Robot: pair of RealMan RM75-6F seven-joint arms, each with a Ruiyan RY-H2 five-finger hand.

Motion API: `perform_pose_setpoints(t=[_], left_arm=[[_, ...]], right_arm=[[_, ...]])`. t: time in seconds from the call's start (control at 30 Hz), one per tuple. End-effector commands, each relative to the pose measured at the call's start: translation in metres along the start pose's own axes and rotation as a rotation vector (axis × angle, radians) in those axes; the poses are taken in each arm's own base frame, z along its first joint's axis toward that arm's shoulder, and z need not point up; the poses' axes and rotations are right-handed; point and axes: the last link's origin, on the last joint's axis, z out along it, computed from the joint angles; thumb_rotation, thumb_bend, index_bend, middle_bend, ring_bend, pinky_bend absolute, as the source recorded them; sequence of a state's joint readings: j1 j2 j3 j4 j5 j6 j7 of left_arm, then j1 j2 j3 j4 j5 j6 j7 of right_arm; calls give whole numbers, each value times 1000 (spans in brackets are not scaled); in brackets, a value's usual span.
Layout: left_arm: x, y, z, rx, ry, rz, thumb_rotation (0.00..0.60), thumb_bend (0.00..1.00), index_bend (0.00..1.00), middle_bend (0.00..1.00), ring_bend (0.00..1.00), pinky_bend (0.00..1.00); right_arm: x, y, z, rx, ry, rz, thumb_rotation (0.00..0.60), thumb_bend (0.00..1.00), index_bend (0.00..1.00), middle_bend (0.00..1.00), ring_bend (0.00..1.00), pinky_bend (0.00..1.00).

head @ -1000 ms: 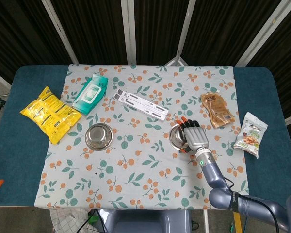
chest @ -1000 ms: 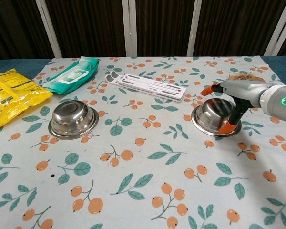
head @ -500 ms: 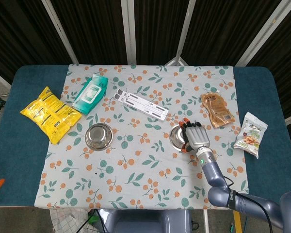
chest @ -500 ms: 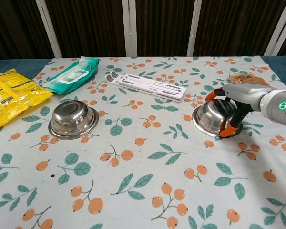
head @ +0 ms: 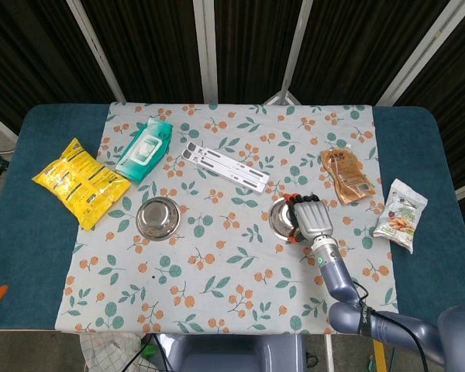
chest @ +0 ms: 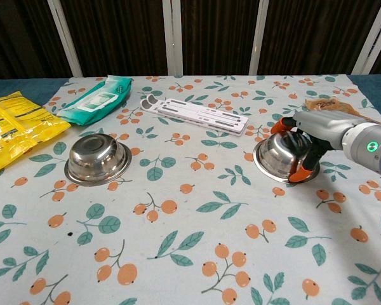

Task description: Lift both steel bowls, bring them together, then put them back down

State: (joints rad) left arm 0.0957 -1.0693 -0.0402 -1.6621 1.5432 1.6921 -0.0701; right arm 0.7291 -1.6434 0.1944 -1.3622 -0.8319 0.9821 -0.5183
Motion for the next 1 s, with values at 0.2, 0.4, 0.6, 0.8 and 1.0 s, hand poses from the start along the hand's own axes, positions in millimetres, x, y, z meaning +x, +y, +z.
perform_pose_setpoints(t=[0.2, 0.4, 0.6, 0.8, 1.0], left_arm=[[2, 8, 13, -71, -128, 4, 600, 69, 150, 0, 0, 120], [10, 26, 49, -94, -217, 7, 600, 44, 150, 0, 0, 119], [5, 68, 95, -168, -325, -2, 600, 22, 150, 0, 0, 119], [-18, 104, 134, -211, -413, 16, 600, 7, 151, 0, 0, 111], [-59, 138, 169, -237, -505, 16, 600, 1, 151, 0, 0, 110]], right_arm=[[21, 12, -9, -7, 44, 18, 600, 131, 384, 306, 370, 202], [47, 26, -22, -23, 66, 40, 600, 131, 388, 306, 370, 202], [84, 50, -41, -51, 112, 78, 600, 130, 388, 306, 370, 202], [110, 75, -67, -74, 167, 108, 600, 130, 388, 306, 370, 202], [128, 104, -89, -114, 215, 126, 600, 130, 394, 306, 370, 202]])
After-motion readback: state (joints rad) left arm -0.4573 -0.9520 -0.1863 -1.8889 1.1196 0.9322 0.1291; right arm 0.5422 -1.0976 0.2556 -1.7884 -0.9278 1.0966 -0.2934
